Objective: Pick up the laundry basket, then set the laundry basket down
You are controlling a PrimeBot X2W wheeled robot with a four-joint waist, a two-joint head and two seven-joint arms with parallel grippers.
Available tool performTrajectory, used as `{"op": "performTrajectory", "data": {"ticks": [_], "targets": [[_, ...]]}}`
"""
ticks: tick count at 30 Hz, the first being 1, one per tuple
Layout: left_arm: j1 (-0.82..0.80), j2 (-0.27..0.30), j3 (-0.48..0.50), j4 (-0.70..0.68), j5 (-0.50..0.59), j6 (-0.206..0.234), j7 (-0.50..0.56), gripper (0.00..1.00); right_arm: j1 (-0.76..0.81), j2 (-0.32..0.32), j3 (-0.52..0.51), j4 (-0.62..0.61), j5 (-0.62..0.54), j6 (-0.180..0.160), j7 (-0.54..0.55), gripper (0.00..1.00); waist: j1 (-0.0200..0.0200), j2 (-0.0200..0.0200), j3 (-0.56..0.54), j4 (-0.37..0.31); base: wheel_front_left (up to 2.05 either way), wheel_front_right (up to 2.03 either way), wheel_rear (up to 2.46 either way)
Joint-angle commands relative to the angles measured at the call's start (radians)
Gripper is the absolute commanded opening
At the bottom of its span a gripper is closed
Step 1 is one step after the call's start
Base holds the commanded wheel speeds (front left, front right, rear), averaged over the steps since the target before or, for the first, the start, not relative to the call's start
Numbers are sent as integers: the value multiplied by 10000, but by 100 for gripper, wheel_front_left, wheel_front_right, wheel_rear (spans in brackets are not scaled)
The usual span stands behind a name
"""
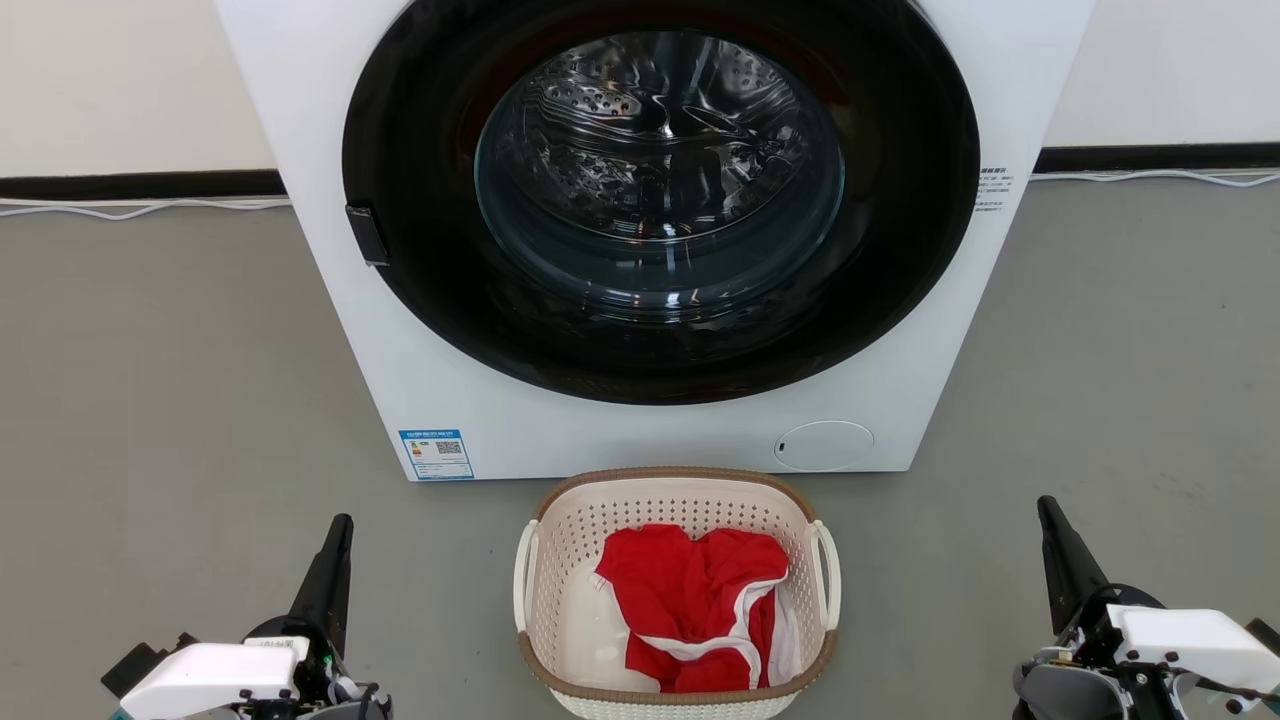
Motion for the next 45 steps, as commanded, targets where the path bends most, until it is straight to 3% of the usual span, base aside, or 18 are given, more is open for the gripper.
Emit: {"op": "performTrajectory", "data": {"ticks": [1,2,3,11,16,27,45], "targets": [[-560,104,300,-291,8,-71,60,0,-419,-70,187,-299,67,73,101,0,0,-1,0,0,0,0,0],[-560,104,300,-291,8,-71,60,0,-419,-70,187,-299,67,73,101,0,0,-1,0,0,0,0,0],[2,0,0,9,0,0,-2,100,1,2,3,10,0,0,-2,100,0,-1,0,0,0,0,0],[144,-25,-93,63,26,7,-209,100,186,15,152,-38,-11,2,-193,100,22,-1,-23,3,0,0,0],[222,-20,-150,-53,61,32,-355,100,276,11,247,-166,-83,5,-338,100,2,-1,-12,12,0,0,0],[331,-9,-255,-228,395,107,-649,100,358,4,426,-298,-622,11,-629,100,0,-1,-20,44,0,0,0],[299,11,-378,-275,2441,275,-1178,100,249,-9,710,-334,-3715,22,-1154,100,0,-1,-6,68,0,0,0]]}}
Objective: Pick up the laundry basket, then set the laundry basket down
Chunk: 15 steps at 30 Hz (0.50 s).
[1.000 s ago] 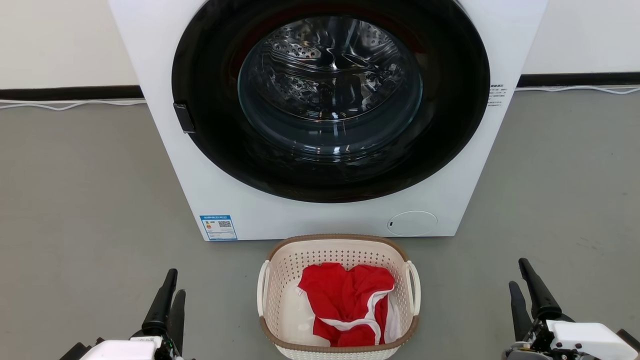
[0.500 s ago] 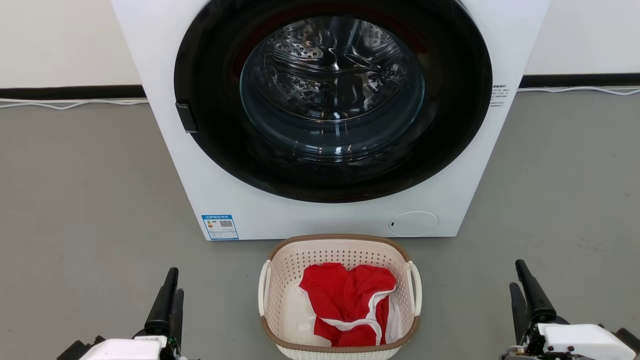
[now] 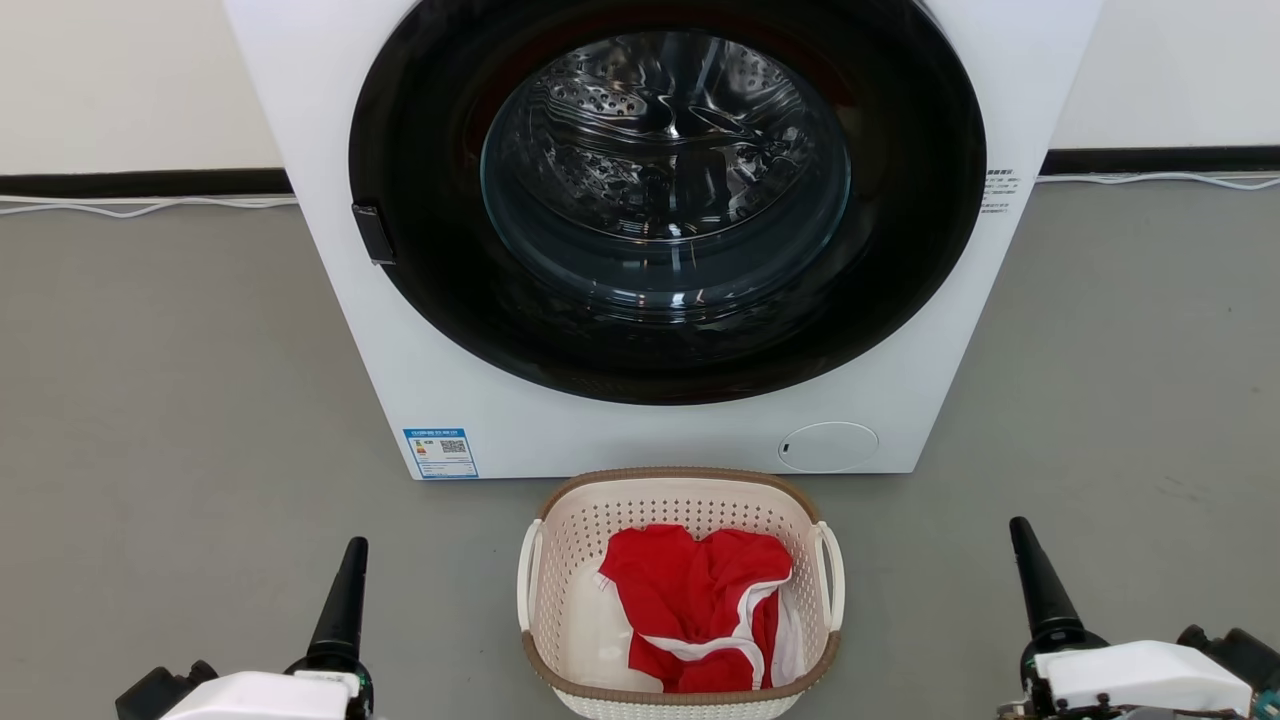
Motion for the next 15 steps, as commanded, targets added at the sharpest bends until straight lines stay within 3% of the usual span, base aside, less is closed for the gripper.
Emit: {"op": "performTrajectory", "data": {"ticks": [1,15], "targets": [[-253,94,47,-277,292,8,-87,100,-376,-96,105,-281,-428,28,-138,100,-2,-1,1,5,0,0,0],[-399,111,-90,-159,2840,-3,-527,100,-515,-107,342,-232,-3387,37,-574,100,-2,-1,16,-3,0,0,0]]}}
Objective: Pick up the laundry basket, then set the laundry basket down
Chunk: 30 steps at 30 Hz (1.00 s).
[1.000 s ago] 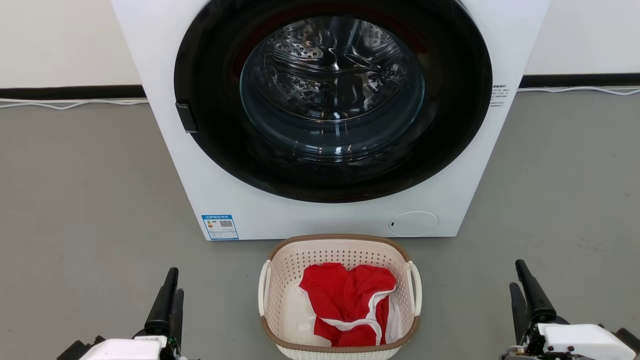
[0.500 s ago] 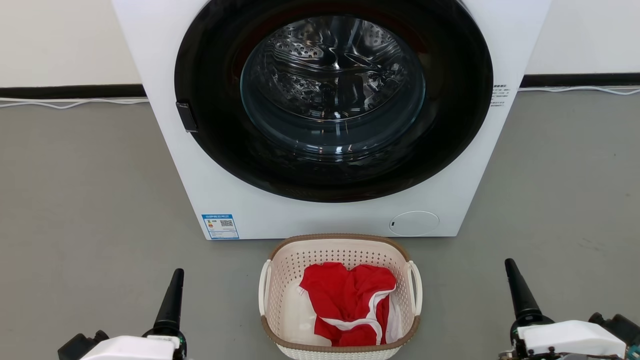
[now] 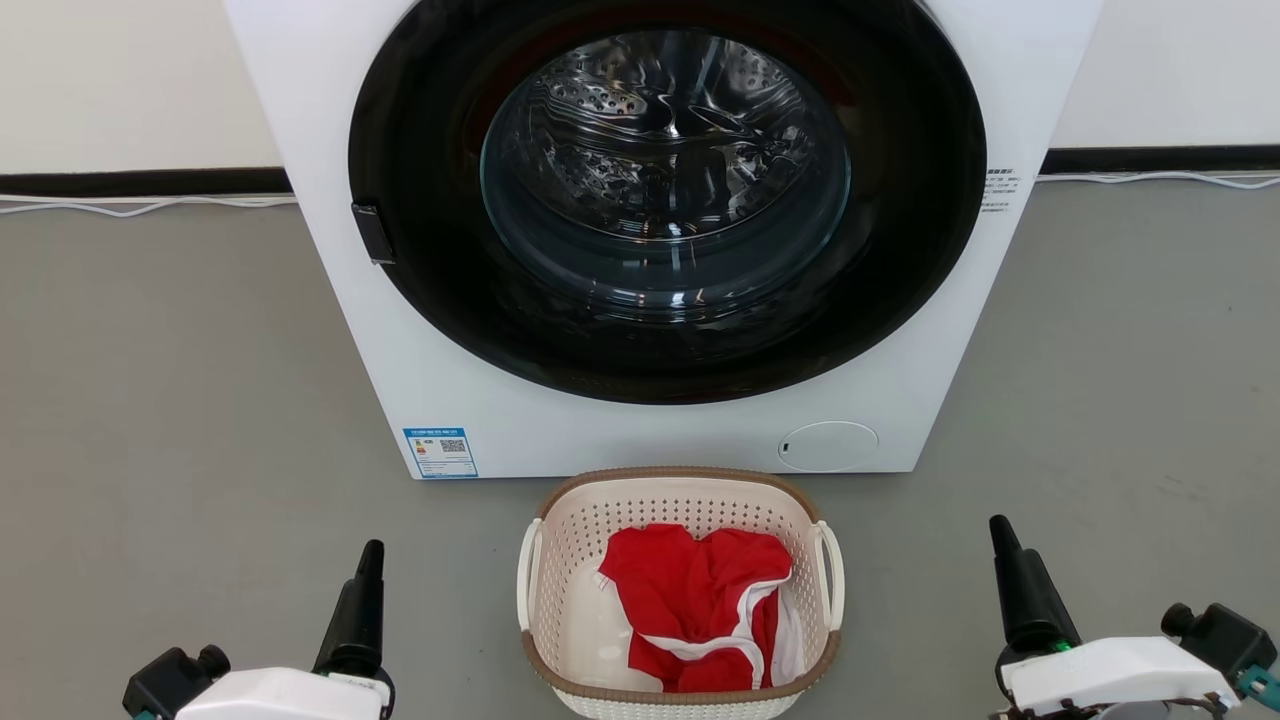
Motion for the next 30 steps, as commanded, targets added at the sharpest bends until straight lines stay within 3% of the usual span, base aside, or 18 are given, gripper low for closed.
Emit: {"op": "performTrajectory", "data": {"ticks": [1,30], "targets": [[-391,100,79,-247,343,9,-142,100,-482,-103,161,-274,-427,38,-178,100,-2,0,0,-4,0,0,0],[-405,131,-169,-307,3535,196,-963,100,-510,-123,426,-299,-4172,55,-993,100,-2,0,42,7,0,0,0]]}}
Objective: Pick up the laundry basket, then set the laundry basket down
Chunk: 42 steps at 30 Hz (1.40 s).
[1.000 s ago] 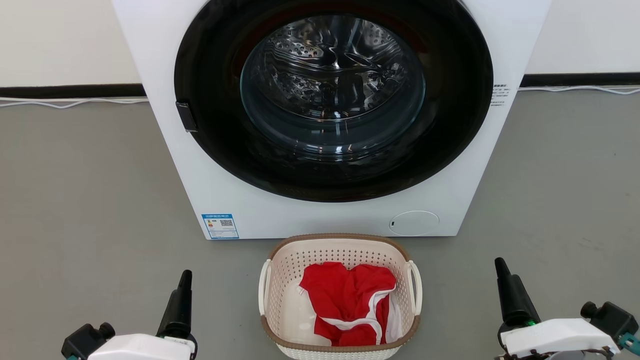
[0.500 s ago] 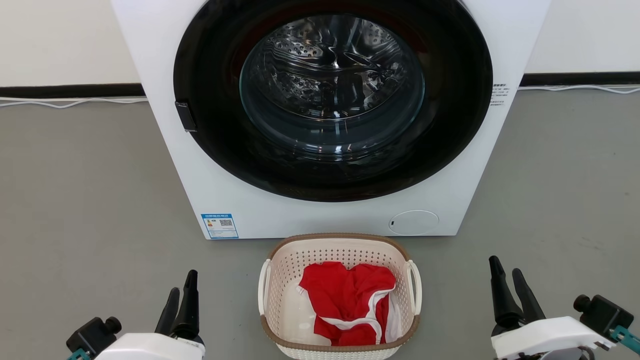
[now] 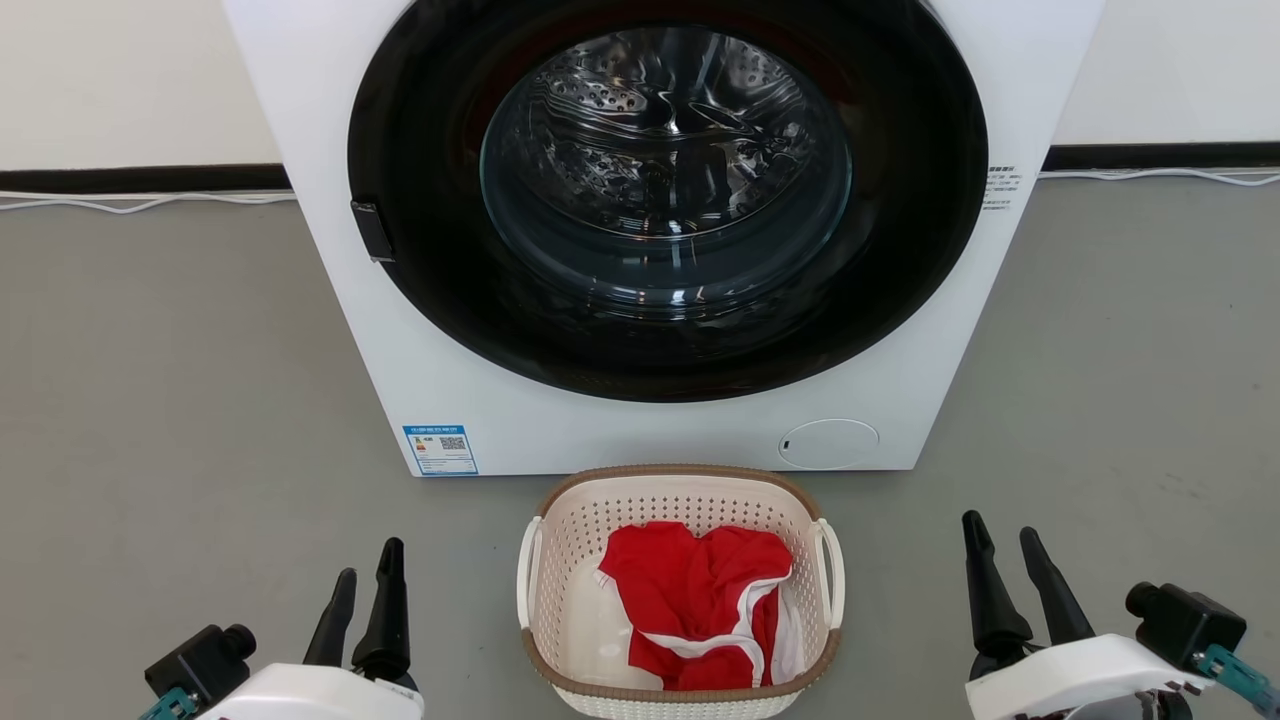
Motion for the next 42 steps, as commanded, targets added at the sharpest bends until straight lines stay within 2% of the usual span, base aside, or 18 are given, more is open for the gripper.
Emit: {"op": "performTrajectory", "data": {"ticks": [1,42], "targets": [[-404,111,151,-275,366,13,-135,100,-469,-114,215,-279,-429,51,-218,100,0,0,3,7,0,0,0],[-394,154,-11,-331,4658,109,-1296,100,-493,-142,285,-286,-5197,75,-1370,100,0,0,176,-55,0,0,0]]}}
